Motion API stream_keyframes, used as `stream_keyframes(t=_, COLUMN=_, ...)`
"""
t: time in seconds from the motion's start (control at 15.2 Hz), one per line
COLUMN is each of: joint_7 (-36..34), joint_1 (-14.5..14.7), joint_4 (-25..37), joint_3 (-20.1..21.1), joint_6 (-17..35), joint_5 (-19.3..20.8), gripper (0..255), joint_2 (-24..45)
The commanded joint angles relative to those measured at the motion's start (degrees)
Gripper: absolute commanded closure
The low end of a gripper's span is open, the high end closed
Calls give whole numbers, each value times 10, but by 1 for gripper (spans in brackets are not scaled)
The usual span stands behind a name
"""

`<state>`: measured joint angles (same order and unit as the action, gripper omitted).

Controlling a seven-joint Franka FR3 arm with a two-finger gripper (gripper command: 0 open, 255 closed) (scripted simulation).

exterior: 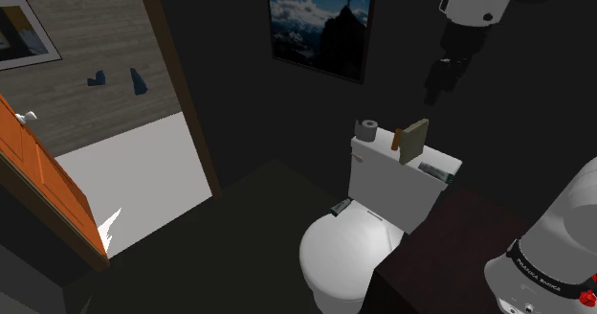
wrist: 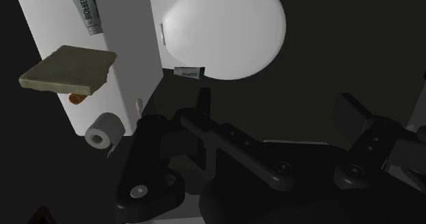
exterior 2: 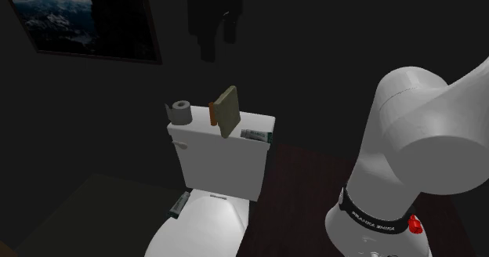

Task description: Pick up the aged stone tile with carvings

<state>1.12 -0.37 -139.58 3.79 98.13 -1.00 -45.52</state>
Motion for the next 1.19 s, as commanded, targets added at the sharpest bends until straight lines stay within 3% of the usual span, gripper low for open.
stream_keyframes(t=0.0, joint_7=0, joint_1=0, joint_4=0, joint_3=0, joint_6=0, joint_5=0, gripper=0, joint_2=0)
stream_keyframes(t=0.53, joint_7=216, joint_1=-1, joint_4=-70, joint_3=-126, joint_6=62, joint_5=76, gripper=0, joint_2=7)
stream_keyframes(t=1.12, joint_7=461, joint_1=5, joint_4=-63, joint_3=-274, joint_6=160, joint_5=147, gripper=0, joint_2=120)
